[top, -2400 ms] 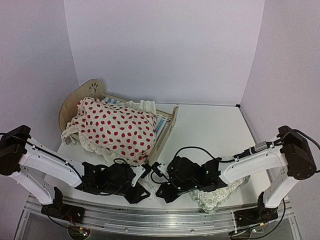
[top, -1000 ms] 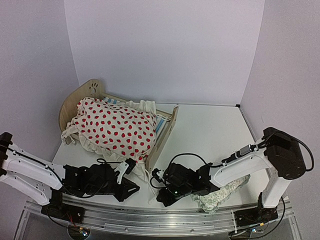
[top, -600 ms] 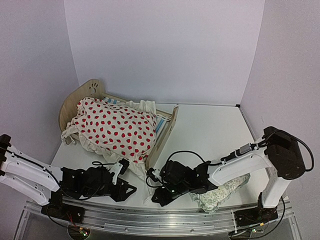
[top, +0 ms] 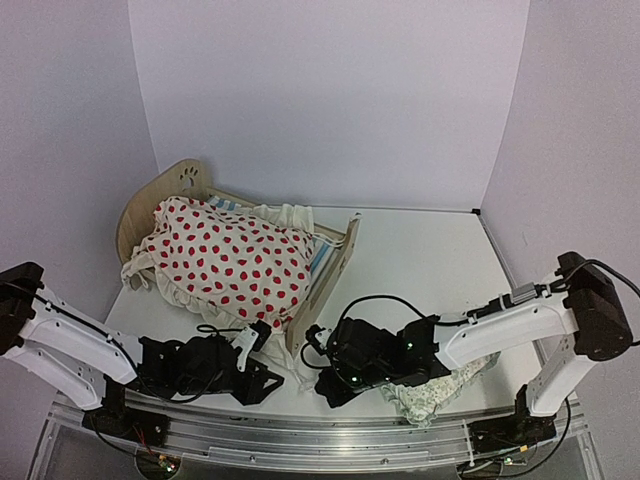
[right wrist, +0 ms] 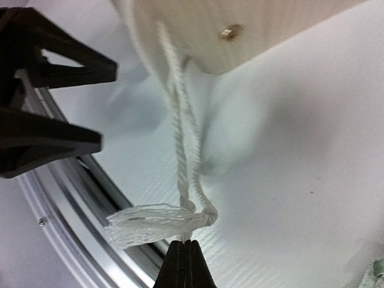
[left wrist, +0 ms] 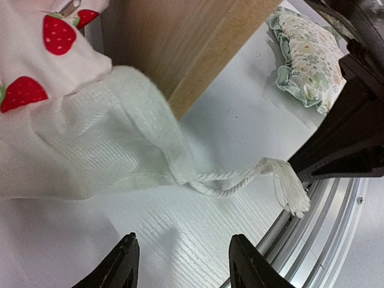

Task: Set up the pet bed
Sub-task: Cross the right ropes of the mattress at the bed frame base, then tie the right ropes of the mattress at the bed frame.

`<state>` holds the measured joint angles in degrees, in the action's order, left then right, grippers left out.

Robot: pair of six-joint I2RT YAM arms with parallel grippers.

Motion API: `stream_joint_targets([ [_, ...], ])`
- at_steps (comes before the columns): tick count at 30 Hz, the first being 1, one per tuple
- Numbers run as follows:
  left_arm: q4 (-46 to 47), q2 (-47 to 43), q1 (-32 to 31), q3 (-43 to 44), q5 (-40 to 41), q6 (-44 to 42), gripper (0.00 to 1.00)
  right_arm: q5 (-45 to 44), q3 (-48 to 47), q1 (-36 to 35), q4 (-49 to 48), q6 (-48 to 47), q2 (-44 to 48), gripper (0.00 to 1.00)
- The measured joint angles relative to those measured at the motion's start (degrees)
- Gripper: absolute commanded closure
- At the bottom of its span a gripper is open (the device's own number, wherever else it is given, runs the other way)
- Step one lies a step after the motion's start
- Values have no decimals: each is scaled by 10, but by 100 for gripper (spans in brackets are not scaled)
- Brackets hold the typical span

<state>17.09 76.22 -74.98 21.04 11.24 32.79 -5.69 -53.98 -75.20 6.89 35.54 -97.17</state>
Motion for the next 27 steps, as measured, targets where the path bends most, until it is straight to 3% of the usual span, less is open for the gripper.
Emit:
stream_joint_targets([
  [8, 7, 71, 0, 48, 4, -7, 43, -68, 6, 1, 17, 0, -5, 100],
  [15, 4, 80, 0, 60, 54, -7, 45, -124, -9, 1, 23, -25, -26, 100],
  [27, -4, -35, 0, 13, 102, 25, 47, -167, -74, 10, -3, -55, -119, 98],
])
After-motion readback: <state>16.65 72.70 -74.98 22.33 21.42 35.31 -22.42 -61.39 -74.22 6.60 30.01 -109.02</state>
